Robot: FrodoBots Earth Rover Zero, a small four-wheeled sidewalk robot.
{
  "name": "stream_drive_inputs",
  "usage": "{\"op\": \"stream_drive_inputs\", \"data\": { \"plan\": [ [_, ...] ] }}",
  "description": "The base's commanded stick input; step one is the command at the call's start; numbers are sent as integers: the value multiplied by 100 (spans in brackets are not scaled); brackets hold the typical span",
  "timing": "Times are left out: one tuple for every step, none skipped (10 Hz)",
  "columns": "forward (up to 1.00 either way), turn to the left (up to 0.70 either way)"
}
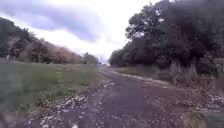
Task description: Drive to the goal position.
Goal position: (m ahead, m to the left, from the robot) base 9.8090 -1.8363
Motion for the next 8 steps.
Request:
{"op": "stream_drive_inputs", "data": {
  "plan": [
    [60, -15],
    [60, -15],
    [60, -15],
    [60, -15],
    [60, -15],
    [60, -15],
    [60, -15],
    [60, -15]
  ]
}}
